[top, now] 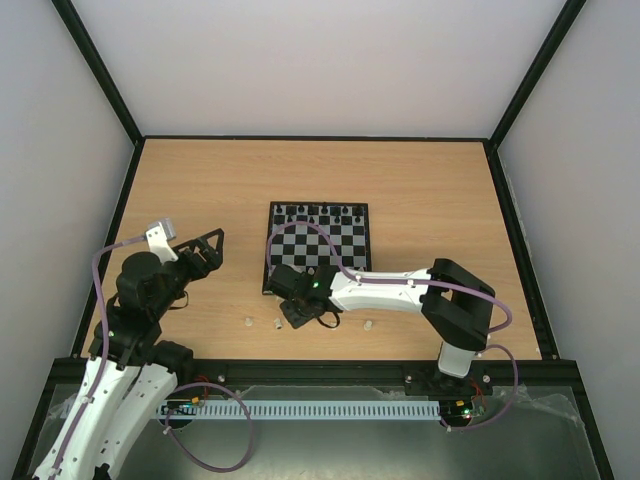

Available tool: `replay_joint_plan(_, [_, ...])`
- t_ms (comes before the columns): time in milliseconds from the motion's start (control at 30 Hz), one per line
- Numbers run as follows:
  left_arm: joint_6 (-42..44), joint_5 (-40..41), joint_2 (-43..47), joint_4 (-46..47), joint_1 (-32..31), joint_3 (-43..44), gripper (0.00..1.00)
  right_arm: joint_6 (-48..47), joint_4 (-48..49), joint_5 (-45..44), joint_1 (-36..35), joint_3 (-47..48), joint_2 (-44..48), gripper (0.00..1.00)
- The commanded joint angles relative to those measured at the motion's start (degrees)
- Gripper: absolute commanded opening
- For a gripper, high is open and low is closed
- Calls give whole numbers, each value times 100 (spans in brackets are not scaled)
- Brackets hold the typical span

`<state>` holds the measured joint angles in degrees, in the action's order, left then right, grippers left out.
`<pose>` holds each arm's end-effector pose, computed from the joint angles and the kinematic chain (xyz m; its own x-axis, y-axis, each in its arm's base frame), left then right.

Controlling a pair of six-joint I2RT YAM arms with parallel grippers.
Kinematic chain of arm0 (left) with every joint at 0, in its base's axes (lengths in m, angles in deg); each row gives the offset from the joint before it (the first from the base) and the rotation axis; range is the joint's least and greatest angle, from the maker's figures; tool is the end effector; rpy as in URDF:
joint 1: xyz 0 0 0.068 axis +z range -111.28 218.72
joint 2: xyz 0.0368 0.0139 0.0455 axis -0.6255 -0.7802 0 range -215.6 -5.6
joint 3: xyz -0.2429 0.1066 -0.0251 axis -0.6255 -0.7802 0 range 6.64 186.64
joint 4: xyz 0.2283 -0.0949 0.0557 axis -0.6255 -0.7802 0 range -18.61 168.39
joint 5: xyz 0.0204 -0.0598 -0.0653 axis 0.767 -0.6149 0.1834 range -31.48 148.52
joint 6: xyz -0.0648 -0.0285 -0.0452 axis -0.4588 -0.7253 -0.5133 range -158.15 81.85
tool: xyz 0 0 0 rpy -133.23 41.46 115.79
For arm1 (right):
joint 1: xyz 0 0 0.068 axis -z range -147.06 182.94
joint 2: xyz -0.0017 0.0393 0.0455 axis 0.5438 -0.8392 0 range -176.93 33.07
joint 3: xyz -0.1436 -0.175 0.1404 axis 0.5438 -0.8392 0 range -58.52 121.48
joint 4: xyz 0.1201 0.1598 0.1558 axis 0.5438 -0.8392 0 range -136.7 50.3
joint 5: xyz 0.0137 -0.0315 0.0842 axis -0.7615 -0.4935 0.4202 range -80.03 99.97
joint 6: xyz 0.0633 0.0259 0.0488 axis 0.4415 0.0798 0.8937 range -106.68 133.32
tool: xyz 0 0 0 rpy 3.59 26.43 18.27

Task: Set up the chess pieces on the board
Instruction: Pick up the chess piece at the center of the board.

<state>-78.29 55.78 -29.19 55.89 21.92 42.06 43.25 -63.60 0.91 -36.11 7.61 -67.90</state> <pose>0.1408 -0.0462 0.2964 -0.3507 -0.5668 -0.7455 0.1407 0.7551 -0.6403 0.1442 0.3446 0.1549 -0.7105 -0.4776 -0.5169 -0.6214 0.7704 0.1423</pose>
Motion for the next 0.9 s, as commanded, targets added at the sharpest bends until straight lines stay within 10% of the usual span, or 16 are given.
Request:
replay_joint_plan(0, [-17, 2, 59, 88, 30, -73, 100, 22, -266, -15, -46, 11, -153, 28])
replay_joint_plan(867, [-8, 2, 83, 80, 30, -88, 99, 164, -908, -359, -44, -8, 648, 15])
